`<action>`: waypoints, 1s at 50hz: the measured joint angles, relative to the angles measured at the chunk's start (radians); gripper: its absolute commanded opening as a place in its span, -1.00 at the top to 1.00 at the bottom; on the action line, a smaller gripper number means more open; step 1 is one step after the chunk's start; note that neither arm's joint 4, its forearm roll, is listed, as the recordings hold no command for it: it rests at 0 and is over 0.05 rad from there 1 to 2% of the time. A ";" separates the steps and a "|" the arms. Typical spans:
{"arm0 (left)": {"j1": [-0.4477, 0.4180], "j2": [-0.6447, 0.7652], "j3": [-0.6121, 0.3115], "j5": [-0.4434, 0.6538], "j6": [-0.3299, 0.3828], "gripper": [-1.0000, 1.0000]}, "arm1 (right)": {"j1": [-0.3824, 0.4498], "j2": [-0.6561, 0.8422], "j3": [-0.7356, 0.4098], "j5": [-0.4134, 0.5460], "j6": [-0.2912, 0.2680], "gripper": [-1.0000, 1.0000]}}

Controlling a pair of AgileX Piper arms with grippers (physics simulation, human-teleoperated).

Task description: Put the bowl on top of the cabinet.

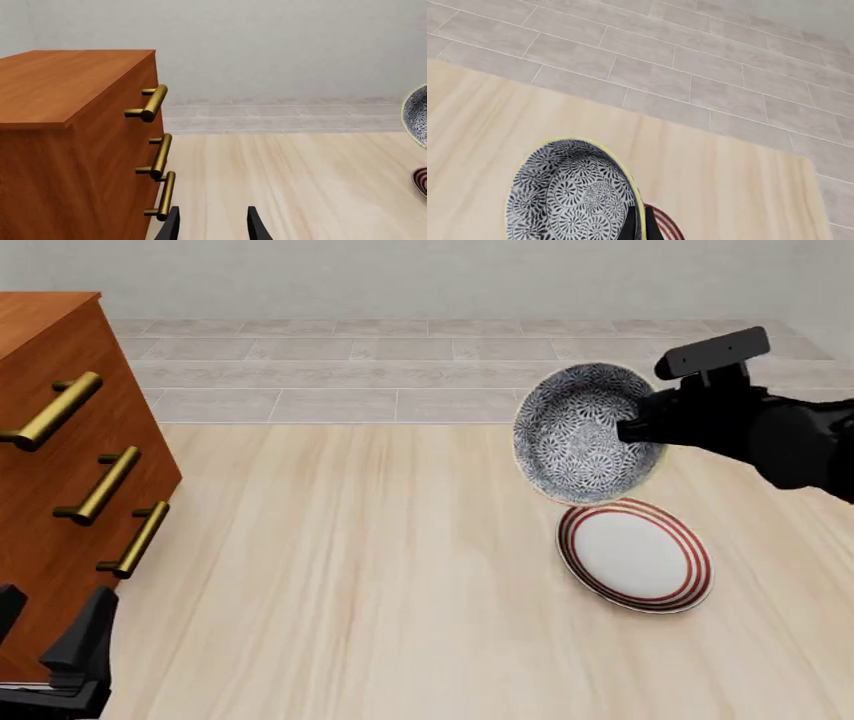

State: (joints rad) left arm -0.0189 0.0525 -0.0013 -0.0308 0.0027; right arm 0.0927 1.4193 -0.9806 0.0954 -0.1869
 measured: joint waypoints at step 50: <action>0.003 0.002 0.000 -0.004 0.003 -1.00 | 0.324 0.136 -0.185 -0.009 0.008 1.00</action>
State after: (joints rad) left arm -0.0158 0.0548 -0.0015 -0.0352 0.0054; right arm 0.4168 1.5552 -1.1659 0.0867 -0.1789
